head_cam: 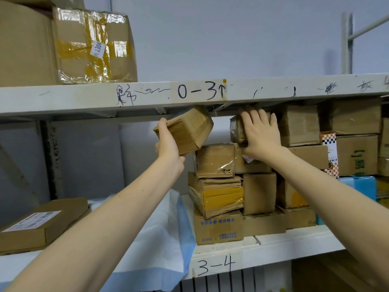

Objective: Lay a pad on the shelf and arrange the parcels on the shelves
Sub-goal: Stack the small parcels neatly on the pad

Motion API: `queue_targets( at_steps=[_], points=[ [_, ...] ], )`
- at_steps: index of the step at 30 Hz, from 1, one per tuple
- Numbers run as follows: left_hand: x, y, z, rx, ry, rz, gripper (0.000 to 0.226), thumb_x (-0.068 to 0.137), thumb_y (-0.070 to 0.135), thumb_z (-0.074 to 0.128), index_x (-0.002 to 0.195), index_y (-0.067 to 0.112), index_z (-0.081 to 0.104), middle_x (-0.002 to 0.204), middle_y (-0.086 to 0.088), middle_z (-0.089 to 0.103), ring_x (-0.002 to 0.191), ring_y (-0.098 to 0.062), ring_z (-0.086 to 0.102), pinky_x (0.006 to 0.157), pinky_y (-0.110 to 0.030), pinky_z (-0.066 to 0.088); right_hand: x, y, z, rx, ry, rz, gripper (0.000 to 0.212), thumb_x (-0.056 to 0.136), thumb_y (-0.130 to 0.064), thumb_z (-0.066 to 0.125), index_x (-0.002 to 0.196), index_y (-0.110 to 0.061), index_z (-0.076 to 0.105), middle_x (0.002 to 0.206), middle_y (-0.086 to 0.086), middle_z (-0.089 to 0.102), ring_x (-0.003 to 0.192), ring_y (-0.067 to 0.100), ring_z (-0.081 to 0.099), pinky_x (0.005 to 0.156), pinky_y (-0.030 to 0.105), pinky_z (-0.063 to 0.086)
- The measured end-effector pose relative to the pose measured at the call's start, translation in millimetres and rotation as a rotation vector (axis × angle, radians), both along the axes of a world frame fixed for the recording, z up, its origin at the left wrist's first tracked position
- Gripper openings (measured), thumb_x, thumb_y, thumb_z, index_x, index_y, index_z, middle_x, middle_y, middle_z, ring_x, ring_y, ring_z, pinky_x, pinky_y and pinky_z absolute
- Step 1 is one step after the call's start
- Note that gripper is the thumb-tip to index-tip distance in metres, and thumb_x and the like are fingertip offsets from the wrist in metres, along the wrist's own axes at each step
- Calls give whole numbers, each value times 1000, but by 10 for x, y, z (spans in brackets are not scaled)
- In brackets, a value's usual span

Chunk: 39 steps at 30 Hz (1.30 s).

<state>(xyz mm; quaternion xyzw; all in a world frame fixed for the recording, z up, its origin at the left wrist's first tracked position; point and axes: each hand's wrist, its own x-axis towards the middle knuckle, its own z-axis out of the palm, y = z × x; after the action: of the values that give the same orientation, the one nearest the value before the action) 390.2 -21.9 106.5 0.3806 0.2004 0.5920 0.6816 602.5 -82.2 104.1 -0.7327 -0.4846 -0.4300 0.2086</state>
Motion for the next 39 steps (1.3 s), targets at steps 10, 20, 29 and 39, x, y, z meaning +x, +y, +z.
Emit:
queue_targets(
  at_steps=[10, 20, 29, 39],
  points=[
    [-236, 81, -65, -49, -58, -73, 47, 91, 59, 42, 121, 23, 46, 111, -12, 57, 99, -27, 59, 86, -38, 54, -183, -151, 49, 267, -136, 139, 72, 68, -26, 78, 132, -12, 49, 125, 12, 56, 119, 34, 49, 108, 54, 28],
    [-774, 452, -198, -121, 28, 91, 56, 83, 62, 52, 124, 24, 51, 110, -7, 64, 94, -25, 65, 77, -41, 57, -1314, -148, -186, 271, -324, 414, 67, 67, -27, 73, 130, -13, 54, 122, 7, 58, 115, 29, 52, 104, 47, 34],
    [-2022, 1030, -415, -163, 56, 245, 68, 69, 56, 68, 125, 20, 52, 111, -7, 66, 88, -25, 70, 57, -39, 59, -2222, 395, -348, 357, -529, 327, 47, 76, -17, 69, 122, -14, 60, 118, 8, 62, 111, 28, 58, 109, 59, 20],
    [-2312, 1395, -764, -217, 243, 195, 57, 78, 46, 67, 121, 14, 49, 114, -6, 62, 97, -29, 65, 76, -48, 57, -2383, 674, -474, 25, -442, 323, 68, 68, -27, 74, 130, -16, 51, 123, 9, 56, 111, 32, 49, 93, 47, 39]
  ],
)
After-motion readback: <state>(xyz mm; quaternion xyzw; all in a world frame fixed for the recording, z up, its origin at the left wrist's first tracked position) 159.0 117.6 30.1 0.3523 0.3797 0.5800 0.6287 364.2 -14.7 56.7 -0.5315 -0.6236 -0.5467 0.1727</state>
